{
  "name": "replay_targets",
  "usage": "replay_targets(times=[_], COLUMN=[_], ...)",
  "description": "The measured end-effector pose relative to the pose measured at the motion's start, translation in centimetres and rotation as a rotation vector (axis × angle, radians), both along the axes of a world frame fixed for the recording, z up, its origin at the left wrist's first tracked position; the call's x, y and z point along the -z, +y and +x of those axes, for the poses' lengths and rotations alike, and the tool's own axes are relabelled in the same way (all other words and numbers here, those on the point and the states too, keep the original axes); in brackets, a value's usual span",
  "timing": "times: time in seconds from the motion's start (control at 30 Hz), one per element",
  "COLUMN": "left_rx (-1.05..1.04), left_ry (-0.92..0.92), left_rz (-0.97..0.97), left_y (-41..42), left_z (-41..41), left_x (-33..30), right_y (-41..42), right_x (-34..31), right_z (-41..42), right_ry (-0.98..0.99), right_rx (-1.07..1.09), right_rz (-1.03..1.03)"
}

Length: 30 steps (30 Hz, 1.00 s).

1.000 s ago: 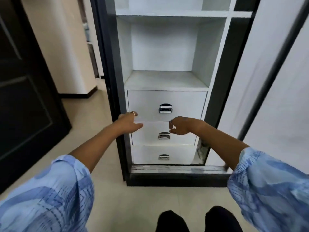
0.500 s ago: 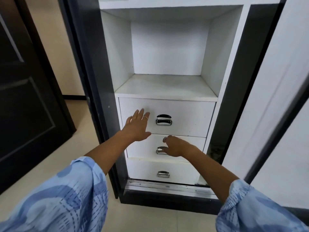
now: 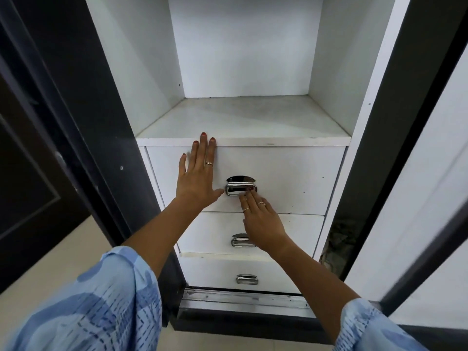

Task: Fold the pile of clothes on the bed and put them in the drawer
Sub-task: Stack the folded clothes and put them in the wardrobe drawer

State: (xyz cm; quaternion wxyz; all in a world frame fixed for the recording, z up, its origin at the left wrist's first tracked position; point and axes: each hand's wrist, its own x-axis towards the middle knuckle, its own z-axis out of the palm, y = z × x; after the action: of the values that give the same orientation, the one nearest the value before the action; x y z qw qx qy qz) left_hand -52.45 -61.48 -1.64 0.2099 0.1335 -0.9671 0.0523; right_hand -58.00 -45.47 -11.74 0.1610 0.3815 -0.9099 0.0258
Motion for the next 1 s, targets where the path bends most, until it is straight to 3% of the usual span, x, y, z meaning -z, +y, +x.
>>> replay_targets(times=[0.4, 0.63, 0.77, 1.0], left_rx=[-0.014, -0.022, -0.059, 0.004], left_ry=[-0.099, -0.192, -0.267, -0.101], left_rz=[-0.048, -0.024, -0.027, 0.105], left_y=[-0.6, -0.6, -0.1, 1.8], left_z=[-0.1, 0.2, 0.4, 4.4], left_x=[-0.9, -2.4, -3.1, -3.7], right_y=[-4.2, -5.1, -4.5, -1.9], right_x=[0.0, -4.5, -5.7, -3.2], right_z=[1.0, -0.1, 1.5, 8.7], right_ry=[-0.032, -0.139, -0.213, -0.074], right_rx=[0.162, 0.127, 0.132, 0.109], right_rz=[-0.086, -0.009, -0.082, -0.261])
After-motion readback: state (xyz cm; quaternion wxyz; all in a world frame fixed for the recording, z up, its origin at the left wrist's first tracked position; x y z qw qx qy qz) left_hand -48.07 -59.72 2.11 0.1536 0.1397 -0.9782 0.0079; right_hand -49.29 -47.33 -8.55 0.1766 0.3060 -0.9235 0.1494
